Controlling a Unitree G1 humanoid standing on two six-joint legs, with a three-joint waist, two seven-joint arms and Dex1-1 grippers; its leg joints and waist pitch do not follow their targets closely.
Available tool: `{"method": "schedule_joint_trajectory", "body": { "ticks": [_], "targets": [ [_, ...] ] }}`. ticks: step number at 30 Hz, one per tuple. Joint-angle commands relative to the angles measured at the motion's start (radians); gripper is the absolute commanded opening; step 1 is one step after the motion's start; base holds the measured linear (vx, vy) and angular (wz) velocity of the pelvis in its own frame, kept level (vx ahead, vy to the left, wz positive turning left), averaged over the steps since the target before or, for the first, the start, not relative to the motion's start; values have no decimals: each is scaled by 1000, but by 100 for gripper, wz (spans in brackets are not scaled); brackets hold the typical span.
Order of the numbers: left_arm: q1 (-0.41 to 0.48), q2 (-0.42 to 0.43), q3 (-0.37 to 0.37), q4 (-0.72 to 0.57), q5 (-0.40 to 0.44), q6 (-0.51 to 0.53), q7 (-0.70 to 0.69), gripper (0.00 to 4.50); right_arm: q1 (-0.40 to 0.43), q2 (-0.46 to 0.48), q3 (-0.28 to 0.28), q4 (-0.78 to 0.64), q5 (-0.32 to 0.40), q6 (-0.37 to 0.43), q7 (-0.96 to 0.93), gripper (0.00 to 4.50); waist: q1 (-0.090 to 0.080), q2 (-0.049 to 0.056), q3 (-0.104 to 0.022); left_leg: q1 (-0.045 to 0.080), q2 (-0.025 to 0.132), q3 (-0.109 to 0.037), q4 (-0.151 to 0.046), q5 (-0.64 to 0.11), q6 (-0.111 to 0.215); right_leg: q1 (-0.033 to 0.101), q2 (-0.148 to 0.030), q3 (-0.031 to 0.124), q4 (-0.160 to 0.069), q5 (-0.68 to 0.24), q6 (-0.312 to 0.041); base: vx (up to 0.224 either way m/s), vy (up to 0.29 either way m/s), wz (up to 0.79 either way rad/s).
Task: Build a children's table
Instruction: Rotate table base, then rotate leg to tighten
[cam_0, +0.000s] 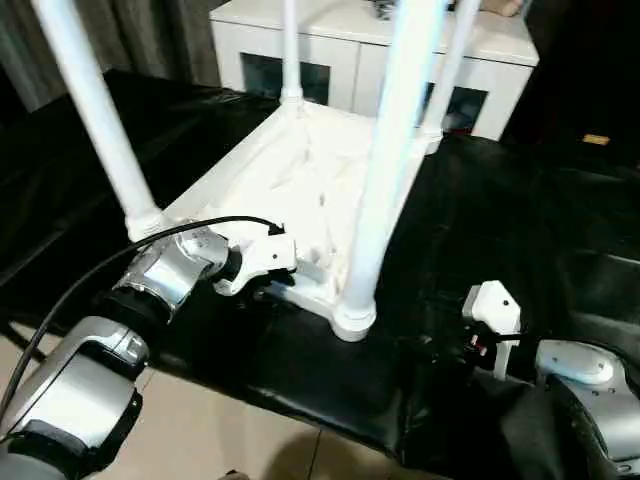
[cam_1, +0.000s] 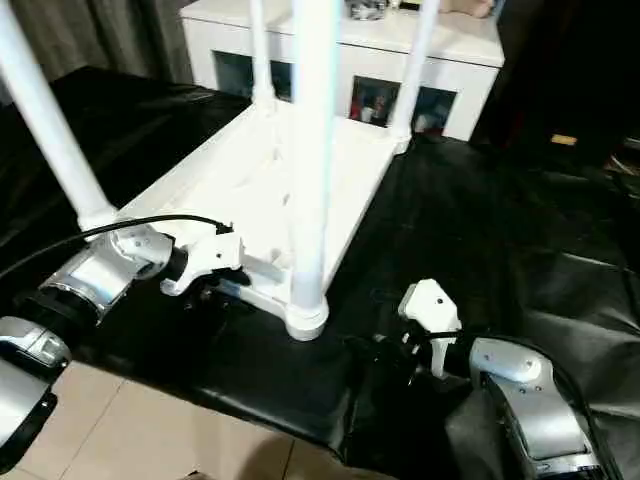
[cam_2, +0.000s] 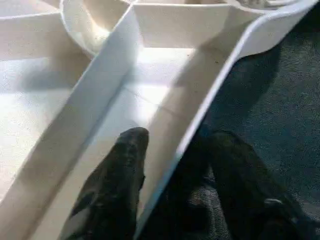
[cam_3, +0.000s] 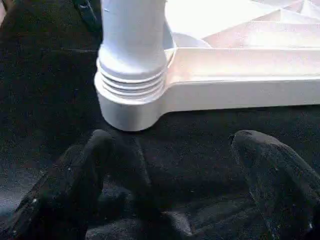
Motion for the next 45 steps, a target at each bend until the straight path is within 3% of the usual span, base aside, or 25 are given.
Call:
{"method": "schedule_joint_trajectory", "body": {
  "ticks": [1, 9, 15, 16, 18, 22, 26, 28, 31, 34, 36, 38, 40, 45],
  "targets": [
    [44, 6, -35, 15, 22, 48, -32, 192, 2, -3, -10, -18, -9, 3, -8, 423, 10, -6, -58, 7, 15, -8, -71, -268, 43, 49, -38, 26, -70, -174, -253, 0, 0, 0],
    [131, -20, -2, -147, -8, 215, -18, 140, -2, -6, -20, 13, -33, -9, -52, 423, 10, -4, -57, 9, 19, -8, -74, -274, 40, 48, -38, 26, -72, -187, -258, 0, 0, 0],
    [185, -9, -12, -245, -4, 299, -8, 107, -6, -7, -25, 23, -37, -18, -70, 423, 7, -3, -52, 9, 15, -8, -77, -321, 37, 42, -37, 26, -85, -303, -217, 0, 0, 0],
    [197, -18, 8, -290, -19, 376, 23, 107, -10, -5, -28, 29, -44, -24, -86, 423, 6, 0, -53, 10, 16, -9, -79, -331, 30, 42, -37, 26, -85, -323, -207, 0, 0, 0],
    [202, -46, 48, -310, -38, 428, 80, 91, -14, -2, -33, 35, -51, -34, -102, 423, 4, 0, -50, 10, 15, -9, -80, -340, 28, 38, -35, 24, -89, -349, -200, 0, 0, 0],
    [220, -100, 120, -344, -51, 461, 194, 71, -19, 7, -46, 49, -65, -38, -144, 423, 2, -3, -52, 4, 11, -10, -77, -339, 34, 39, -34, 22, -95, -380, -183, 0, 0, 0],
    [256, -126, 139, -391, -31, 422, 267, 52, -31, 21, -71, 72, -76, -24, -206, 423, -16, -8, -52, -13, 6, -17, -80, -328, 35, 46, -34, 15, -100, -439, -137, 0, 0, 0],
    [278, -135, 143, -425, -23, 416, 295, 43, -34, 28, -83, 75, -65, -16, -221, 423, -17, -5, -54, -10, 6, -20, -80, -334, 36, 43, -34, 14, -102, -446, -125, 0, 0, 0],
    [318, -136, 132, -484, -24, 349, 300, 25, -28, 17, -78, 73, -59, -28, -208, 423, -19, -5, -54, -8, 8, -21, -79, -337, 43, 39, -31, 15, -102, -411, -137, 0, 0, 0],
    [352, -117, 106, -517, -42, 159, 244, 2, -27, 21, -74, 63, -32, -50, -170, 423, -16, -7, -59, -8, 9, -19, -75, -312, 58, 40, -30, 17, -95, -328, -162, 0, 0, 0],
    [359, -100, 94, -520, -32, 123, 234, 2, -42, 38, -69, 52, -1, -38, -148, 423, -15, -8, -61, -7, 12, -16, -74, -280, 65, 41, -28, 19, -86, -251, -183, 0, 0, 0],
    [367, -90, 91, -530, -31, 119, 228, 2, -60, 50, -64, 55, 17, -24, -132, 423, -12, -14, -60, -5, 12, -13, -73, -265, 78, 41, -29, 18, -83, -230, -196, 0, 0, 0],
    [370, -88, 92, -535, -34, 127, 225, 0, -67, 54, -63, 59, 23, -18, -127, 436, -10, -9, -59, -4, 14, -13, -74, -258, 74, 40, -31, 20, -80, -233, -204, 0, 0, 0],
    [375, -81, 99, -532, -59, 82, 181, 0, -121, 60, -26, 106, 18, -18, -72, 436, -9, -16, -56, 0, 15, -11, -75, -276, 56, 38, -31, 22, -82, -256, -200, 0, 0, 0]
  ]
}}
